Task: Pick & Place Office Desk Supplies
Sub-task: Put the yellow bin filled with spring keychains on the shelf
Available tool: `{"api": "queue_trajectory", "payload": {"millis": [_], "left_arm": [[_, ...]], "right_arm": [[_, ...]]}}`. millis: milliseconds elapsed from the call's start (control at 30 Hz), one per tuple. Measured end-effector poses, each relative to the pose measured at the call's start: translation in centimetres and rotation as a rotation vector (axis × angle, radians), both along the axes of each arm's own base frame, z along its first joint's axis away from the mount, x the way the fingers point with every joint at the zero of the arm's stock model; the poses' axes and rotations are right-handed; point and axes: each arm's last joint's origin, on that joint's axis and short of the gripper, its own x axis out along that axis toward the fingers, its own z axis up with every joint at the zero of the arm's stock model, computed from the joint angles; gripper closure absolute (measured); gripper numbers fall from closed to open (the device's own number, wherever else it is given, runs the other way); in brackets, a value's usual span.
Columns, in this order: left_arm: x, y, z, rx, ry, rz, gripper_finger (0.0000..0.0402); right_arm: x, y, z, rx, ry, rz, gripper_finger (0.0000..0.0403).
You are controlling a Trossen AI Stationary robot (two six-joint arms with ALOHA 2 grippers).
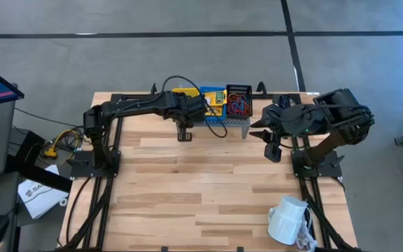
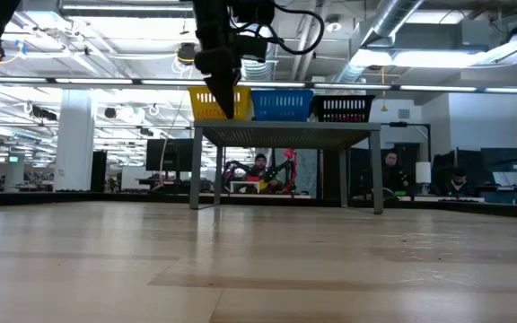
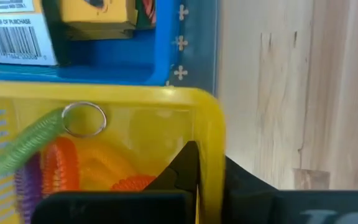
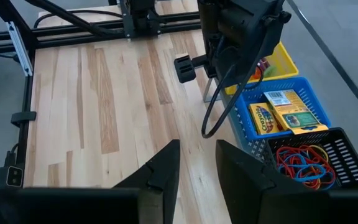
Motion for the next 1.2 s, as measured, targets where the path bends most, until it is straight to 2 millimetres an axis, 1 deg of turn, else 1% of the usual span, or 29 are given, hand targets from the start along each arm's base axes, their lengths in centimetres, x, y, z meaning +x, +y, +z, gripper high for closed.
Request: {"api": "queue_trajectory", "payload": {"millis": [267, 567, 933, 1200], "left_arm": [[0.11, 0.17, 0.81, 0.005, -0.029, 0.005, 0.0401], [0.10, 0.15, 0.81, 0.000, -0.029, 0.003, 0.0386], [0.15, 0.14, 0.83, 0.001, -0.034, 0.003, 0.0355], [0.25, 0.16, 0.86, 0.004, -0.045, 0.003, 0.0321]], "right_arm": [[0.00, 0.01, 0.00, 0.003, 0.001, 0.003, 0.0303], [0.00, 0.06, -0.02, 0.015, 0.005, 0.014, 0.0303], [0.00, 0.06, -0.02, 0.016, 0.005, 0.015, 0.0303], [0.00, 0.07, -0.02, 0.017, 0.005, 0.016, 0.0303]]}}
